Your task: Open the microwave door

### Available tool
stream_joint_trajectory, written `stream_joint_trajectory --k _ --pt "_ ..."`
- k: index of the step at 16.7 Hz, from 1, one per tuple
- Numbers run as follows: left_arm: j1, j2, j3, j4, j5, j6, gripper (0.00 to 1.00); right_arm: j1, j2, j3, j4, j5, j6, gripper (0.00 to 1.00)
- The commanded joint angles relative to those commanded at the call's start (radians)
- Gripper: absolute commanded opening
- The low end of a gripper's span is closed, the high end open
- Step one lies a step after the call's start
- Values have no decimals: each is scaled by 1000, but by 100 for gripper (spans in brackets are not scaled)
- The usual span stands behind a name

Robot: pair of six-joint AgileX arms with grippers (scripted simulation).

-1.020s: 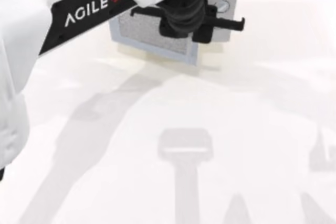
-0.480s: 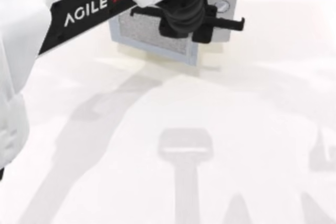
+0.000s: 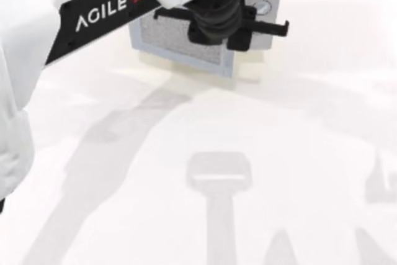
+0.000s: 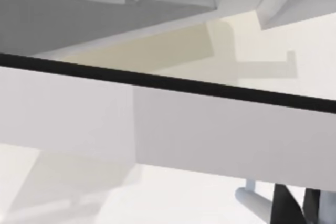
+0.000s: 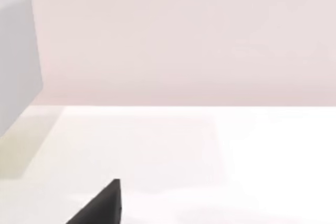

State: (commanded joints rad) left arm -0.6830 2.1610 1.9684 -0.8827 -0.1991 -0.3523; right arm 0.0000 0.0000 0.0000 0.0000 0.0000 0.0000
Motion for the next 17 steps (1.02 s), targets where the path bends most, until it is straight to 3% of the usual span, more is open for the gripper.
stream_joint_trajectory --k 6,17 --pt "-6 1 -4 2 7 -1 0 0 0 0 0 0 0 100" --pt "18 -99 -155 74 58 109 0 0 0 0 0 0 0 100"
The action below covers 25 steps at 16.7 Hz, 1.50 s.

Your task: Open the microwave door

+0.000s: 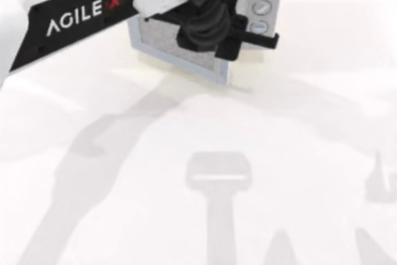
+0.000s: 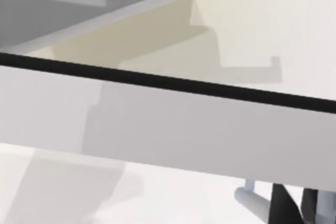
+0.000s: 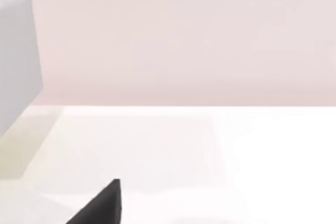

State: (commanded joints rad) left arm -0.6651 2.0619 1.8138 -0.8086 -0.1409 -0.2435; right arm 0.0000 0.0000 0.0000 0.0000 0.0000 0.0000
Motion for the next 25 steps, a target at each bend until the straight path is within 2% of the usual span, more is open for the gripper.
stream_joint_trajectory --k 21,25 --pt "0 0 0 0 0 0 0 0 0 0 0 0 0 100" --pt "1 -20 -32 14 20 25 0 0 0 0 0 0 0 100"
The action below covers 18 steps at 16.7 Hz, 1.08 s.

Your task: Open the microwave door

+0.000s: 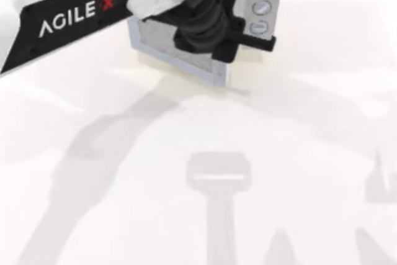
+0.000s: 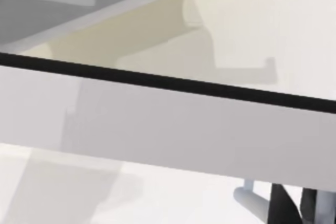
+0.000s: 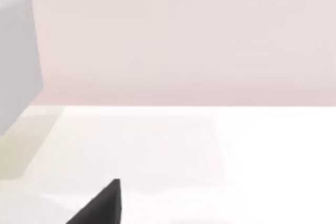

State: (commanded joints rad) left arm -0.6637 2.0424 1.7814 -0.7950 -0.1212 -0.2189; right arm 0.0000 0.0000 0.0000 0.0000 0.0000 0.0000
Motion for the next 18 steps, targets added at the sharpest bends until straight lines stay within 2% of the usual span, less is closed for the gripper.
stream_joint_trajectory --k 5,18 --pt "24 -67 -94 40 45 90 0 0 0 0 0 0 0 100" --pt "25 -70 -99 41 47 94 0 0 0 0 0 0 0 100"
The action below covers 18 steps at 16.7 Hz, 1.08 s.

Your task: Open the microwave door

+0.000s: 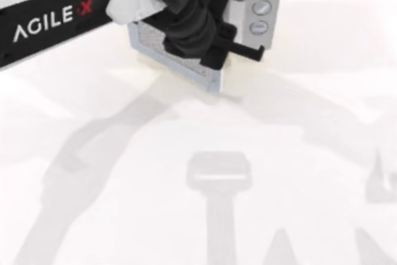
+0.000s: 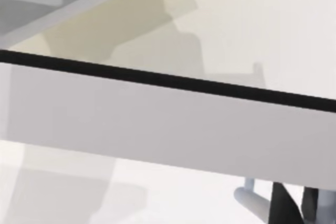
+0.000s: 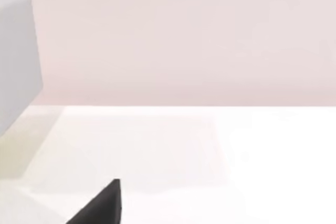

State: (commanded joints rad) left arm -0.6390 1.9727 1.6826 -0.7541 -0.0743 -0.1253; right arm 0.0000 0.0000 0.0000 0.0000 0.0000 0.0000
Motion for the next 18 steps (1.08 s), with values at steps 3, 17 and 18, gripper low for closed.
stream_joint_trajectory --k 3,17,18 --pt "0 0 0 0 0 0 0 0 0 0 0 0 0 100" --pt "12 -35 -49 17 35 52 0 0 0 0 0 0 0 100" --pt "20 -51 -67 24 47 76 0 0 0 0 0 0 0 100"
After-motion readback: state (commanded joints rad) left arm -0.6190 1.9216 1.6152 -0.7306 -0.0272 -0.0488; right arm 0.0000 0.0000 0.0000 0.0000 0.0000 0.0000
